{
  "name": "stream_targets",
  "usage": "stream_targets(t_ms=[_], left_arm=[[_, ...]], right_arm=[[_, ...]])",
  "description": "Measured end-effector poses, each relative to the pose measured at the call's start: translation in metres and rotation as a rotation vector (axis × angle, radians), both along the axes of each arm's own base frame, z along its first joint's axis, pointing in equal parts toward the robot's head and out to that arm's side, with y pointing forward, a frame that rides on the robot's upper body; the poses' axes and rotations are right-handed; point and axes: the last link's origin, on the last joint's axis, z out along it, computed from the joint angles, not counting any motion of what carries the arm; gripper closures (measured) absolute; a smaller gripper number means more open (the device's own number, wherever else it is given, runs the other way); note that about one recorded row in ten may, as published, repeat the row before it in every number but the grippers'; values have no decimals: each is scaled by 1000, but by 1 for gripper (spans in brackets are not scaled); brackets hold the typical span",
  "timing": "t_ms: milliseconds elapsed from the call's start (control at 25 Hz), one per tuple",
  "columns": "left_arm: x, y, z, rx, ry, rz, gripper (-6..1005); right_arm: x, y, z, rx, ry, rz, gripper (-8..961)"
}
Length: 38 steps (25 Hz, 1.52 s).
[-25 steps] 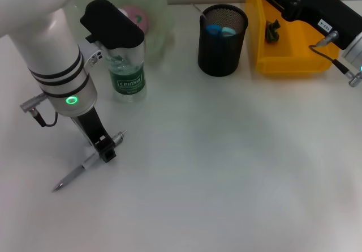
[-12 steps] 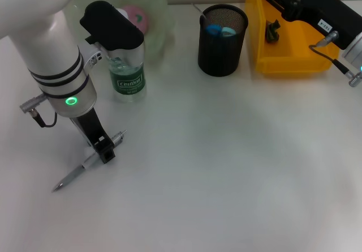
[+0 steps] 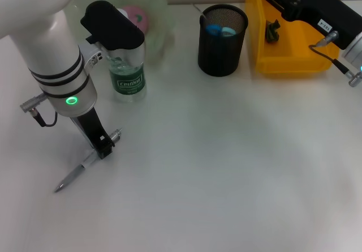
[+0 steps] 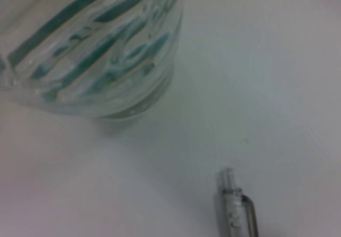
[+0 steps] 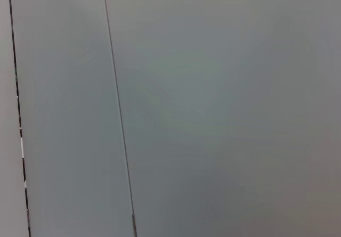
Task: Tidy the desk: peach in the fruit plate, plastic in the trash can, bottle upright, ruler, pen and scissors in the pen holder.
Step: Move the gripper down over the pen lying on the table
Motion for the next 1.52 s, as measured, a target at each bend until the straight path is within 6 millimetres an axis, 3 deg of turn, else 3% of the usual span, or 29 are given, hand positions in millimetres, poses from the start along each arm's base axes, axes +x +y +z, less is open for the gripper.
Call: stream_targets(t_ms=[280,480,800,1520], left_arm=[[-1,0,0,-1,3,-1,734],[0,0,0,-7,3,-10,730],[1,1,0,-10,2,-17,808],[2,1,0,-15,2,-25,823]], right_arm=[[-1,1,0,0,0,4,349],[-3,2,0,0,-1,7,349],[-4,4,0,1,-5,2,350],[-6,7,-1,1,-9,2,350]])
